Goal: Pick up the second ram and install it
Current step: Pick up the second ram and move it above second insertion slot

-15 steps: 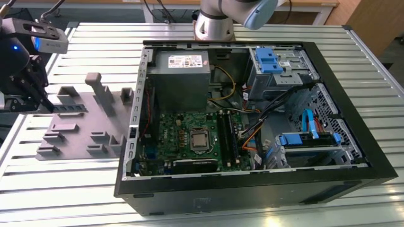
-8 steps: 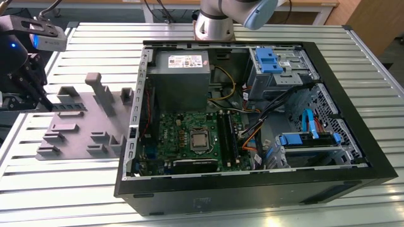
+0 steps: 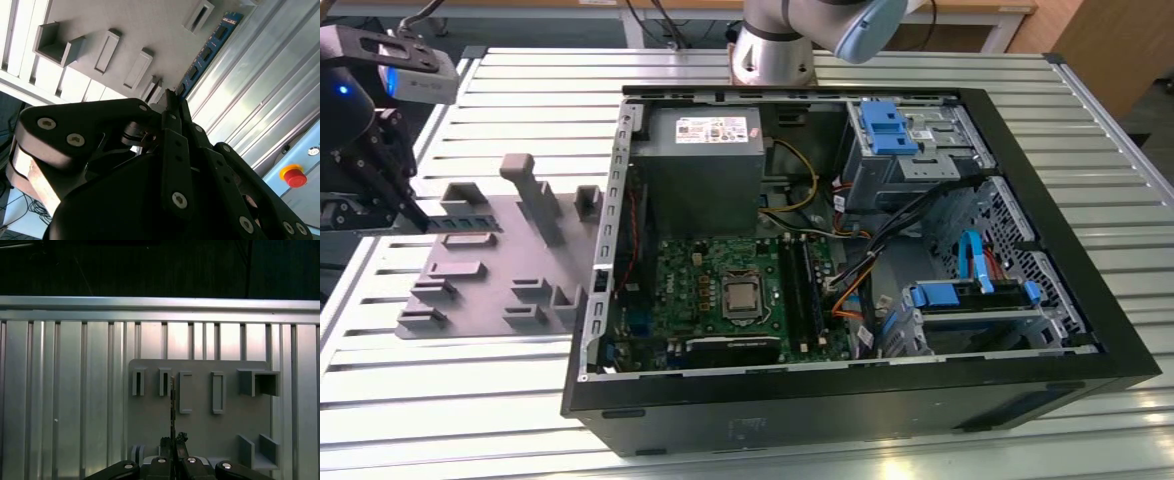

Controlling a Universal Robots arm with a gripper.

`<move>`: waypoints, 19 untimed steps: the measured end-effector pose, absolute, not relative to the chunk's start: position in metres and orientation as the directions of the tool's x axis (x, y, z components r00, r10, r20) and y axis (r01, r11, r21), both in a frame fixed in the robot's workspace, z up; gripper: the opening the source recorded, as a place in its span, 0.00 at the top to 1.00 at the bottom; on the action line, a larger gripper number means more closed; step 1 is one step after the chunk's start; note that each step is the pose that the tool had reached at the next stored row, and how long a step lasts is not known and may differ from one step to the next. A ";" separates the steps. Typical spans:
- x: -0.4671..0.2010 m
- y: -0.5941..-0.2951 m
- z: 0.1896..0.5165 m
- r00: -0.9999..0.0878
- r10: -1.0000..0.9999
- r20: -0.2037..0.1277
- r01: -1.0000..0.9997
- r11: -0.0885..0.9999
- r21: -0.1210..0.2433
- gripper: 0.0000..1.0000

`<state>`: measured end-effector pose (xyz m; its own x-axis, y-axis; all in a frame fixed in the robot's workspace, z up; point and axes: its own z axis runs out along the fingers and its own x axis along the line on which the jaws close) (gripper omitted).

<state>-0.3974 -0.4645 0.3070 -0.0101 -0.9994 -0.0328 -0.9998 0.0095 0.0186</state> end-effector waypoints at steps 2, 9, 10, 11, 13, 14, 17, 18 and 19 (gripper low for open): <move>-0.397 -0.465 0.308 -0.010 -0.999 -0.033 -1.000 0.009 0.018 0.86; -0.397 -0.465 0.312 -0.010 -0.999 -0.033 -1.000 0.009 0.019 0.86; -0.397 -0.465 0.313 -0.010 -0.999 -0.033 -1.000 0.009 0.019 0.86; -0.397 -0.465 0.314 -0.010 -0.999 -0.033 -1.000 0.009 0.018 0.86; -0.397 -0.465 0.315 -0.010 -0.999 -0.033 -1.000 0.009 0.019 0.86; -0.397 -0.465 0.316 -0.010 -0.999 -0.033 -1.000 0.009 0.018 0.86; -0.397 -0.465 0.317 -0.010 -0.999 -0.033 -1.000 0.009 0.018 0.86; -0.397 -0.465 0.317 -0.010 -0.999 -0.033 -1.000 0.009 0.018 0.86; -0.397 -0.465 0.317 -0.010 -0.999 -0.033 -1.000 0.009 0.018 0.86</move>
<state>-0.3974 -0.4645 0.3170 -0.0101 -0.9994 -0.0329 -0.9998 0.0095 0.0184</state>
